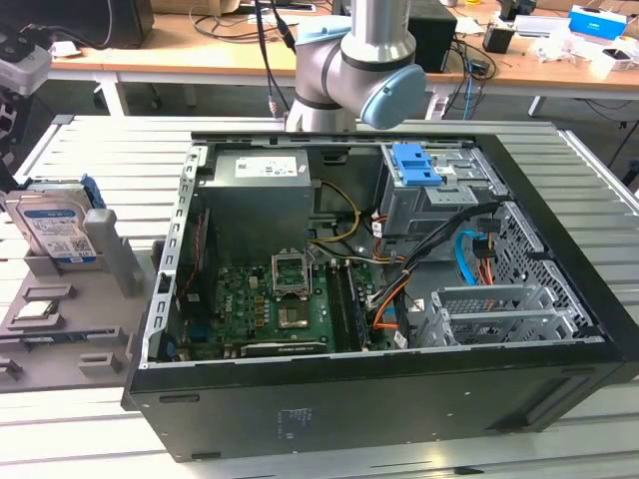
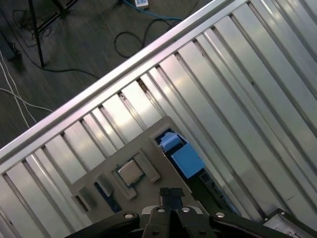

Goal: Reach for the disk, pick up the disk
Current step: 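Pick up the disk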

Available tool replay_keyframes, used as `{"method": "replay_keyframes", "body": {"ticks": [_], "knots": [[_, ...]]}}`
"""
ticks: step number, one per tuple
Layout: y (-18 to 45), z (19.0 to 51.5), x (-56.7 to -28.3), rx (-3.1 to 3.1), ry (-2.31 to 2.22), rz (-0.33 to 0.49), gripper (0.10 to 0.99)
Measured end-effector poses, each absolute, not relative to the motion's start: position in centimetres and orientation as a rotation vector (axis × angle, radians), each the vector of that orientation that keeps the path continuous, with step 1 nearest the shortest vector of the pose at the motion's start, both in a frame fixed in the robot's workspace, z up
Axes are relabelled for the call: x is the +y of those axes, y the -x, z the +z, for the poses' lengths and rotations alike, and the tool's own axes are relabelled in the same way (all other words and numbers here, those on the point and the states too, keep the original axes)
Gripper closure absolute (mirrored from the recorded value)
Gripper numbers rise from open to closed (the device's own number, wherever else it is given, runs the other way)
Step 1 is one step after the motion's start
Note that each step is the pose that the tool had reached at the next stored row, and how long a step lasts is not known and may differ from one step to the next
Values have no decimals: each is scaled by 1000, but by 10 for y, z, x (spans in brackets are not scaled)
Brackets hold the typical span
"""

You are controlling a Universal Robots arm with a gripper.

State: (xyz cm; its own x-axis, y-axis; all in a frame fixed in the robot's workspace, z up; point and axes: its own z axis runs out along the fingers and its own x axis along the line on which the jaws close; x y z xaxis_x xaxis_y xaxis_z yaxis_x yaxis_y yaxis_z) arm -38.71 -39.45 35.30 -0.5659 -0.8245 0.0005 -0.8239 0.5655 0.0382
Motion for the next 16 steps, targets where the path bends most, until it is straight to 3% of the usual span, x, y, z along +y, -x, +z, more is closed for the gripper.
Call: {"method": "replay_keyframes", "body": {"ticks": [16], "knots": [[387, 353, -394, -2567, -1772, -49, 980]]}}
